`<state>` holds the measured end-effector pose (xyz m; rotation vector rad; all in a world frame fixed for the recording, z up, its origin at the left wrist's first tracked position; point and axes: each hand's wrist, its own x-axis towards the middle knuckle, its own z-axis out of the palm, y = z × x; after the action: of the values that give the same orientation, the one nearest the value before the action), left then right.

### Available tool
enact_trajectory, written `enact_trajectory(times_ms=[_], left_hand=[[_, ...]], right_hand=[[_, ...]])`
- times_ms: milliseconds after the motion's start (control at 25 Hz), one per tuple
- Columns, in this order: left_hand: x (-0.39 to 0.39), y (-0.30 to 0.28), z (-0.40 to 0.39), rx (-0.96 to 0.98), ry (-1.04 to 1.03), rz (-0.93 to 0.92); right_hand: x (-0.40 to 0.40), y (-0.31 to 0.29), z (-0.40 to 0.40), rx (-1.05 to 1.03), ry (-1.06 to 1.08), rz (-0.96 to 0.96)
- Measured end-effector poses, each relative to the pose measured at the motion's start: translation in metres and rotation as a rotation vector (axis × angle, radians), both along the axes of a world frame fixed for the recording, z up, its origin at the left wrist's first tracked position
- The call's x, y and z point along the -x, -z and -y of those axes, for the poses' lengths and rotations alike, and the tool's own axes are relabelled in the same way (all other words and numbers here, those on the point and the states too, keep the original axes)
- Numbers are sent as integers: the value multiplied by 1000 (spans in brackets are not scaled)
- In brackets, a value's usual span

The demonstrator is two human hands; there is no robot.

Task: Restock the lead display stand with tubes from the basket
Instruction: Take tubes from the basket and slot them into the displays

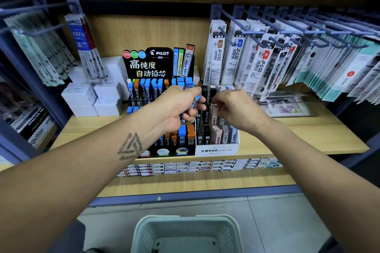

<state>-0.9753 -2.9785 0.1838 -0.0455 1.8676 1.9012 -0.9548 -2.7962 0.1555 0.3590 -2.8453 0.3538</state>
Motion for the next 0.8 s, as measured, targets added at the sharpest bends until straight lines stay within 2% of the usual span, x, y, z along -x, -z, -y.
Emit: enact_trajectory(times_ms=[280,520,800], left_hand=[[-4,1,1,-15,58,41],[-6,0,0,-21,63,45],[-2,0,2,-21,51,41]], right_hand=[[-4,-11,-6,176,101,-79],[-11,-4,2,-112,38,-48],[-9,-5,6,-160,113,-14]])
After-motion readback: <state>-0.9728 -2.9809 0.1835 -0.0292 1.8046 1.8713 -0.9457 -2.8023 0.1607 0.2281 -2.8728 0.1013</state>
